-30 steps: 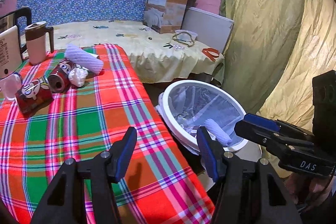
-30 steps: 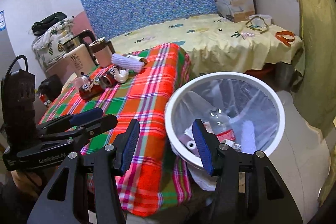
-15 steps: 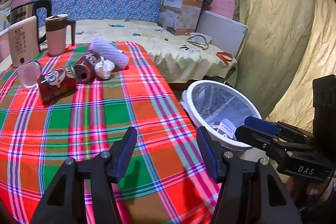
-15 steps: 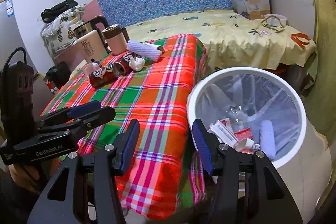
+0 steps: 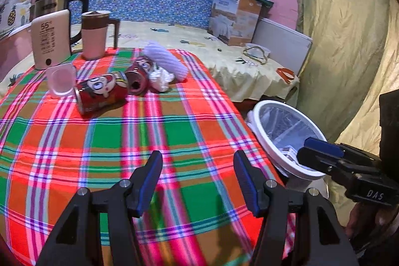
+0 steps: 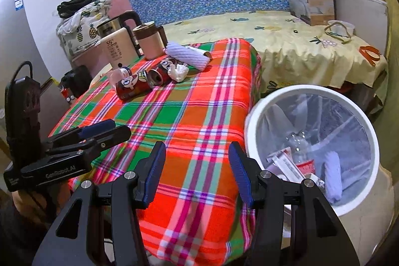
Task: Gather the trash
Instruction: 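Move both tools back over the table toward the cans, then grasp the red cartoon can with the left gripper while the right gripper grasps the crumpled tissue, then carry the can and tissue over the bin and open both grippers, then move both tools back over the table toward the remaining items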
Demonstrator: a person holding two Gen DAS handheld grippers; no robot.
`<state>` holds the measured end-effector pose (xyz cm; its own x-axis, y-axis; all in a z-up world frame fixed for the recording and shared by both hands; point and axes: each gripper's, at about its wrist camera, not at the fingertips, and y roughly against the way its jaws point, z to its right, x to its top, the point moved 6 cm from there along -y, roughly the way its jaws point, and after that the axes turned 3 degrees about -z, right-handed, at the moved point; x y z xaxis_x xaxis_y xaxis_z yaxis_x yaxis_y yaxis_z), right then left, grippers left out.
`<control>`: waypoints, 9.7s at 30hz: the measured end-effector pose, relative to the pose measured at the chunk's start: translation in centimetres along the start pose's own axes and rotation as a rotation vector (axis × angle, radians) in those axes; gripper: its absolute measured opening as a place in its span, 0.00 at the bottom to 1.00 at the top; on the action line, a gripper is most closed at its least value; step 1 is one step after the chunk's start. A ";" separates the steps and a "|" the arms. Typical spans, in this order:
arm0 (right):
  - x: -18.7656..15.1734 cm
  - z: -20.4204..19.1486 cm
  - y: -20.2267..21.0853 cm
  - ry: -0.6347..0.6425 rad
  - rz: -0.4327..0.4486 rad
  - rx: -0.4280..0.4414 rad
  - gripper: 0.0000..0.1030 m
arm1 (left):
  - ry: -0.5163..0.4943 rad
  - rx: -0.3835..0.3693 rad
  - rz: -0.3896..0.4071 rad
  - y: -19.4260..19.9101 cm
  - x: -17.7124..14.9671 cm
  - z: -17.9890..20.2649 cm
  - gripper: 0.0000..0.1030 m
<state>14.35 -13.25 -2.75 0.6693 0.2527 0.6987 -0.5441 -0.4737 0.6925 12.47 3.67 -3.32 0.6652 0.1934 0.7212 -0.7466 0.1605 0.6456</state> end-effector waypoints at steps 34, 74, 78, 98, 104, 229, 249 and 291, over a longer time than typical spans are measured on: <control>5.2 -2.1 -8.0 0.010 -0.106 0.055 0.53 | -0.061 0.180 0.008 -4.4 7.7 -12.2 0.64; 9.5 -2.4 -15.3 -0.035 -0.136 0.107 0.12 | -0.055 0.072 -0.110 -8.5 7.0 -11.6 0.54; 8.6 -1.9 -13.7 -0.049 -0.129 0.122 0.12 | -0.027 0.062 -0.104 -7.9 6.1 -10.7 0.54; 3.2 -1.3 -4.4 -0.067 -0.061 0.108 0.12 | -0.004 0.027 -0.062 -2.3 2.0 -2.8 0.53; 2.4 -1.1 -2.8 -0.068 -0.040 0.100 0.12 | -0.028 0.013 -0.051 -1.1 1.3 -0.6 0.53; -2.4 12.7 4.4 -0.306 0.038 -0.145 0.39 | -0.228 -0.224 -0.125 -6.2 0.9 16.5 0.55; -1.9 7.5 4.2 -0.201 0.067 -0.087 0.40 | -0.177 -0.159 -0.053 -2.3 0.3 12.6 0.55; 1.1 -1.6 -2.9 0.007 -0.081 0.047 0.41 | 0.000 0.050 0.002 -0.2 1.0 -2.2 0.55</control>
<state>15.85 -10.22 -3.71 0.7066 0.2975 0.6420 -0.4636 -0.4908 0.7377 13.22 5.95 -3.28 0.6634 0.1933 0.7229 -0.7469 0.1119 0.6555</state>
